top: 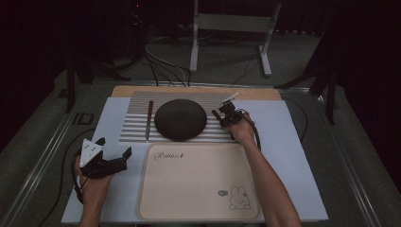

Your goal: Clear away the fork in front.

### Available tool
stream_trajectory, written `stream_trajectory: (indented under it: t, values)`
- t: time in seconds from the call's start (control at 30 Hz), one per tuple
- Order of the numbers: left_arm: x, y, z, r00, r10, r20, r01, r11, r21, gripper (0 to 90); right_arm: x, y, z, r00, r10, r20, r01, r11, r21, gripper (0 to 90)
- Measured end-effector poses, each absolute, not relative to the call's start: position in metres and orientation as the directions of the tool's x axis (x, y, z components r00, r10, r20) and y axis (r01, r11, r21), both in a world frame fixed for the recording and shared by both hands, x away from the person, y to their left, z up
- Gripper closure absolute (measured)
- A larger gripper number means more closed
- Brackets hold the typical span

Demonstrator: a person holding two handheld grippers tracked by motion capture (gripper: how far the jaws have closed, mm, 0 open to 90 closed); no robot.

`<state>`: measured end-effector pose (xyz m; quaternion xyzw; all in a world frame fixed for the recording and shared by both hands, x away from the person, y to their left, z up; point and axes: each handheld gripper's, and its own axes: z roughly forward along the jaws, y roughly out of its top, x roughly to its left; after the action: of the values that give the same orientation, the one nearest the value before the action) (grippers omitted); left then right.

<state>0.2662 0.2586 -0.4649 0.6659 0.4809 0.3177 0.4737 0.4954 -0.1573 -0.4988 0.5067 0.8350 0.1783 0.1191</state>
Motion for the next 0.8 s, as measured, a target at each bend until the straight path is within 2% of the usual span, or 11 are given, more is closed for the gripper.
stream_trajectory:
  t: [0.3, 0.67, 0.7, 0.8]
  values:
    - [0.266, 0.259, -0.465, 0.338, 0.941, -0.031, 0.338, -0.09, 0.937, 0.3, 0.493, -0.158, -0.498, -0.48, 0.877, -0.03, 0.795, 0.449, 0.407, 77.4]
    - [0.267, 0.258, -0.466, 0.339, 0.941, -0.026, 0.344, -0.098, 0.934, 0.3, 0.481, -0.171, -0.488, -0.494, 0.869, 0.029, 0.725, 0.394, 0.565, 77.4]
    - [0.268, 0.258, -0.466, 0.338, 0.941, -0.026, 0.345, -0.098, 0.934, 0.3, 0.477, -0.172, -0.483, -0.503, 0.863, 0.035, 0.698, 0.382, 0.606, 77.4]
    - [0.267, 0.258, -0.466, 0.338, 0.941, -0.026, 0.344, -0.098, 0.934, 0.3, 0.473, -0.173, -0.478, -0.514, 0.857, 0.041, 0.67, 0.371, 0.642, 77.4]
